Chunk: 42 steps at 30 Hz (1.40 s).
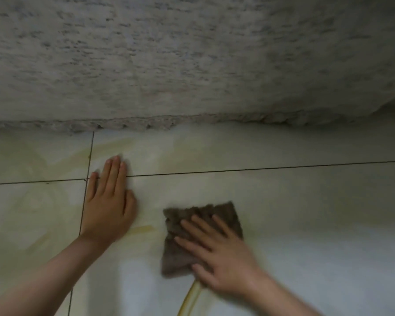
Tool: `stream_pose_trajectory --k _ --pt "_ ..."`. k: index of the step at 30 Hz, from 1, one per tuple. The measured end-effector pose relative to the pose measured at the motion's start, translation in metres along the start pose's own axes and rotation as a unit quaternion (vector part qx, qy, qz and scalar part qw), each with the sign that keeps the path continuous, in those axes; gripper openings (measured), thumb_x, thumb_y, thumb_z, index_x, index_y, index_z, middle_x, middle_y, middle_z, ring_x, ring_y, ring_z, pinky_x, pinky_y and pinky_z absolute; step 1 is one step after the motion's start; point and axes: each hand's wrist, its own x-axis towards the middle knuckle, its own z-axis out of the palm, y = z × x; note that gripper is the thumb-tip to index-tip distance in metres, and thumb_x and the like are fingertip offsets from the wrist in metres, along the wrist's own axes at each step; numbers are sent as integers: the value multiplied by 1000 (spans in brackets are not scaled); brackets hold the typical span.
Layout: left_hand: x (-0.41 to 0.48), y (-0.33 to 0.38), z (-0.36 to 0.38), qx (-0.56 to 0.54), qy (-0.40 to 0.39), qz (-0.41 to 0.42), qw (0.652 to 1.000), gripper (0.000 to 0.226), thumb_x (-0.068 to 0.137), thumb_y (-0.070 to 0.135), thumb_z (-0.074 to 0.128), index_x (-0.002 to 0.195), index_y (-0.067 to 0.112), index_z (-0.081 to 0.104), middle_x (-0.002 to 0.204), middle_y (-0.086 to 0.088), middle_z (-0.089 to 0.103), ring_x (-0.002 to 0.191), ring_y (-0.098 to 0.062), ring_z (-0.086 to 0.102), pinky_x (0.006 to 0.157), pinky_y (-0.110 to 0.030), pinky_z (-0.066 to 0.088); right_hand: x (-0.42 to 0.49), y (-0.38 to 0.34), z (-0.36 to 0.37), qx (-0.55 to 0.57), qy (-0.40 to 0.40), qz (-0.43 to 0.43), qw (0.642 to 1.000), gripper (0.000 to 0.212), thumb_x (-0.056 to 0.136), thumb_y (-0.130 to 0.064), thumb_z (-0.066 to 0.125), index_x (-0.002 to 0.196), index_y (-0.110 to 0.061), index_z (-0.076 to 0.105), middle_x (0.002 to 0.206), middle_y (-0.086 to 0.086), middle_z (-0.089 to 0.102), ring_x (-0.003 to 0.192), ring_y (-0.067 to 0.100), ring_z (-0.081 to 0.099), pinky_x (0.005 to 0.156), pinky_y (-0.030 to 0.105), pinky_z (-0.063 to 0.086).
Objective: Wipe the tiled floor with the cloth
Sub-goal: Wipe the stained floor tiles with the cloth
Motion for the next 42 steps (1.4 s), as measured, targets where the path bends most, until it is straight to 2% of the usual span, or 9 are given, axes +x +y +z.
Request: stream_pose_trajectory --k 6,10,13,18,21,27,37,40,42 --pt "0 -1 5 35 -2 7 999 68 92 33 17 150 -1 22 159 -15 17 148 -27 13 119 -50 11 4 157 -39 -13 82 381 921 58 95 -40 27 148 -20 37 158 5 27 147 25 21 118 45 13" --pt "1 3 4 64 -18 -15 998 71 90 35 12 150 -1 21 160 -15 13 148 -27 11 119 -52 7 9 123 -22 -13 115 502 857 55 100 -39 33 152 -21 29 161 3 19 149 20 13 120 44 6" --pt "-1 15 -3 67 -13 -21 997 72 90 37 13 151 -2 18 159 -20 9 148 -32 9 118 -54 6 -13 31 -1 -9 116 424 898 56 97 -41 35 149 -19 37 158 7 28 148 25 19 118 49 11" --pt "-9 59 -11 50 -37 103 993 68 94 38 18 153 4 12 161 -14 4 149 -23 2 120 -47 3 -87 -2 3 8 1 66 998 56 92 -44 46 146 -28 42 157 1 31 147 22 24 119 46 13" --pt "-12 93 -5 41 -68 156 985 68 93 39 19 151 4 21 160 -13 11 148 -24 9 119 -46 7 -102 88 -16 -21 23 163 986 52 92 -41 40 140 -26 50 151 3 40 142 27 33 116 50 22" --pt "-9 152 6 42 -104 223 968 68 93 42 17 150 8 30 159 -7 17 147 -21 12 119 -41 5 -118 176 -39 4 108 507 855 56 99 -39 28 150 -18 33 160 5 23 148 23 16 119 46 10" --pt "11 215 6 94 -189 245 946 84 77 61 -12 152 24 -10 156 2 -27 142 -12 -28 116 -35 -15 -215 64 -16 -28 51 266 962 44 95 -23 45 136 -9 53 147 12 45 138 29 41 109 49 35" --pt "9 227 13 111 -220 234 940 88 70 68 -18 144 22 -30 149 1 -41 138 -16 -38 117 -40 -15 -270 136 -32 -49 99 473 874 49 98 -29 35 135 -1 52 146 19 45 136 35 42 109 48 31" --pt "5 237 18 110 -252 216 937 92 64 76 -21 134 20 -41 143 -2 -48 134 -20 -43 116 -44 -16 -280 177 -42 -16 114 643 757 60 98 -42 25 148 -10 35 157 15 27 146 30 21 116 48 15"
